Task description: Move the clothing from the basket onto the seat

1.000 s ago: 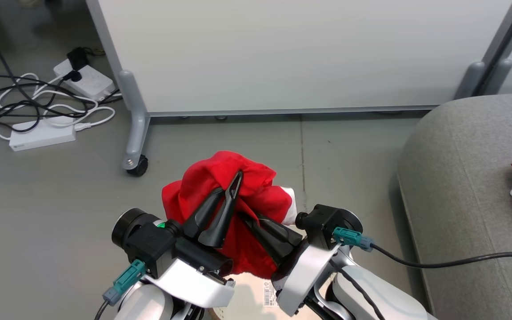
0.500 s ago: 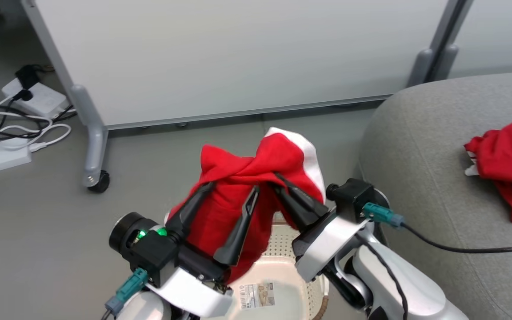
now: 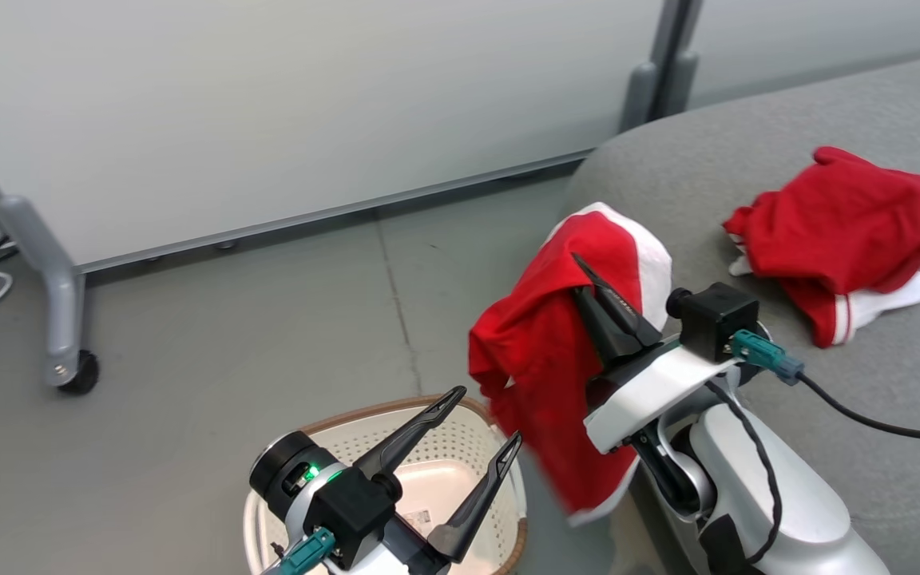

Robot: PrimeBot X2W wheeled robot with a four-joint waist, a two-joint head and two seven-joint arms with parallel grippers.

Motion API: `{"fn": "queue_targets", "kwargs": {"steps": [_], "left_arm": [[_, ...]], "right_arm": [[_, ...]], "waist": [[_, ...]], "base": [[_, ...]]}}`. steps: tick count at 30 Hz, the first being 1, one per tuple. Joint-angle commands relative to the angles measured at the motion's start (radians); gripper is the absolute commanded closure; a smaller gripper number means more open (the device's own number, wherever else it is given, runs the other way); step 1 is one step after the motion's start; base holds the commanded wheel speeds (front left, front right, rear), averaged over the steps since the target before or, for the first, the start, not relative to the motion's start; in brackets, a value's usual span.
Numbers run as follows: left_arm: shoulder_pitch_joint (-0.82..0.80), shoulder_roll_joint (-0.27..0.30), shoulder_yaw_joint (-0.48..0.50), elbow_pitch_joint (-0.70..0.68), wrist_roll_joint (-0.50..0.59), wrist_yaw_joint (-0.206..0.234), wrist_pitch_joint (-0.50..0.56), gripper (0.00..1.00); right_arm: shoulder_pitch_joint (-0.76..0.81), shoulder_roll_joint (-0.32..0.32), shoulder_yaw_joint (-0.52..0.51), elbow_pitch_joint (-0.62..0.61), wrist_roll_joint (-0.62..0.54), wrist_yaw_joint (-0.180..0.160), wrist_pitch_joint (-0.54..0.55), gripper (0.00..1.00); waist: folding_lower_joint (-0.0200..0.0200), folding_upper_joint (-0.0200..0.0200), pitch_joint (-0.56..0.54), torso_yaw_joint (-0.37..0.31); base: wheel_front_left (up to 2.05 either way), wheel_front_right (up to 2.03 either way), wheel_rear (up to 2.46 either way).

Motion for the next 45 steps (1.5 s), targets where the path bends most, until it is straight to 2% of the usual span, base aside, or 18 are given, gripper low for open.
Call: {"fn": "queue_targets", "kwargs": {"steps": [1,16,20,27,32,38,45], "left_arm": [[0.002,0.008,-0.002,0.002,-0.004,-0.005,0.003,0.0],[-0.03,0.058,-0.007,-0.021,-0.005,0.008,0.041,0.0],[-0.035,0.068,-0.009,-0.028,-0.008,0.007,0.05,0.0],[-0.086,0.086,-0.047,-0.039,-0.013,-0.007,0.077,0.0],[-0.12,0.093,-0.063,-0.039,-0.025,-0.008,0.088,0.0],[-0.164,0.103,-0.079,-0.043,-0.03,-0.013,0.099,0.0],[-0.218,0.143,-0.064,-0.076,-0.015,-0.006,0.123,0.0]], "right_arm": [[0.012,-0.004,-0.016,-0.002,-0.008,0.001,-0.002,1.0],[0.052,-0.004,-0.146,-0.054,-0.027,0.001,-0.002,1.0],[0.063,-0.004,-0.166,-0.063,-0.024,0.001,-0.002,1.0],[0.075,-0.004,-0.272,-0.102,-0.051,0.001,-0.002,1.0],[0.027,-0.004,-0.376,-0.132,-0.104,0.001,-0.002,1.0],[-0.116,-0.011,-0.506,-0.144,-0.2,0.001,-0.002,1.0],[-0.365,-0.077,-0.59,-0.071,-0.219,0.001,-0.002,1.0]], "waist": [[0.0,0.0,0.012,-0.037],[0.0,0.0,0.089,-0.263],[0.0,0.0,0.1,-0.301],[0.0,0.0,0.146,-0.316],[0.0,0.0,0.168,-0.319],[0.0,0.0,0.206,-0.321],[0.0,0.0,0.279,-0.32]], "base": [[0.0,0.0,0.0],[0.0,0.0,0.0],[0.0,0.0,0.0],[0.0,0.0,0.0],[0.0,0.0,0.0],[0.0,0.0,0.0],[0.0,0.0,0.0]]}}
